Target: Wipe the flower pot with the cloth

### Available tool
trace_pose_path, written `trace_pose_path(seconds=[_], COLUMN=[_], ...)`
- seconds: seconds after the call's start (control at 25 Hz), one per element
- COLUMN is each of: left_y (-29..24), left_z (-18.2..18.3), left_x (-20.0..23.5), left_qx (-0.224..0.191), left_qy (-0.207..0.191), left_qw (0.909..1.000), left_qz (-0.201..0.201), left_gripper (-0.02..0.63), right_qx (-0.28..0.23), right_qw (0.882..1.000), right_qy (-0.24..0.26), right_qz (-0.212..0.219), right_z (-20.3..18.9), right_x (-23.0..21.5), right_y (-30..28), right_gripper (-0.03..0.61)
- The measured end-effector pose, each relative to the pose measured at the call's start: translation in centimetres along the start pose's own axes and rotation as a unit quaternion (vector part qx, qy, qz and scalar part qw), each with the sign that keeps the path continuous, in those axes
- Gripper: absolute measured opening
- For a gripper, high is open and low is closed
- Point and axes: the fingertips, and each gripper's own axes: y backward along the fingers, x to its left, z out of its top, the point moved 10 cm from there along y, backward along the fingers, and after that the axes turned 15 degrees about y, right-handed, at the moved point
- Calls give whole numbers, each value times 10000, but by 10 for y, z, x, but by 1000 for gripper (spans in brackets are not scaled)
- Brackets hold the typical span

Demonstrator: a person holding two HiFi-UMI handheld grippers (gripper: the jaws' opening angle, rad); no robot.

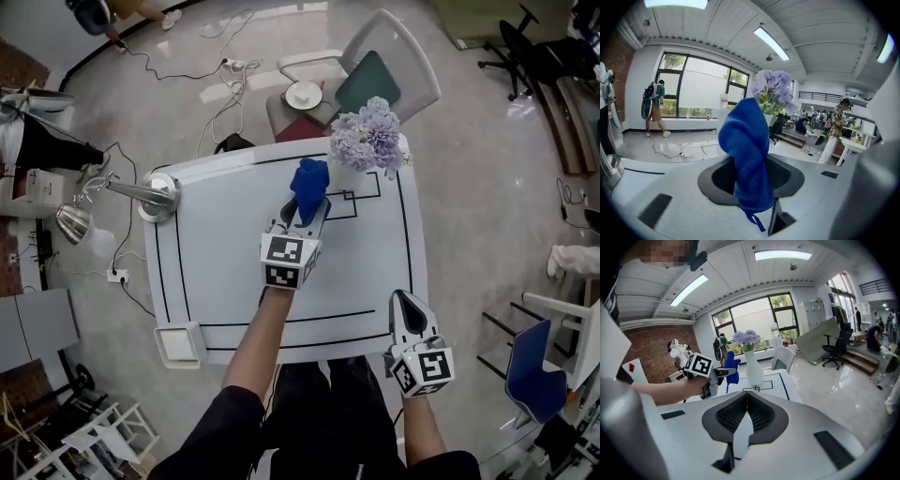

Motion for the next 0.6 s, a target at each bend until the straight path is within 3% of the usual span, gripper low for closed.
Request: trace_pose_path(seconds=[0.2, 0.6], left_y=[-44, -82], left_z=[6, -36], left_x=[11, 43], left_qx=[186, 1101], left_qy=[-149, -493], left_qw=[9994, 9925], left_qz=[-236, -188], left_gripper=[156, 156], right_qx=[299, 494], right_qw=[9993, 9977], right_qy=[-109, -223], right_qz=[-170, -401], right_z=[-15, -19], right_x=[-8, -19], right_y=[-3, -9], right_gripper=[9, 9])
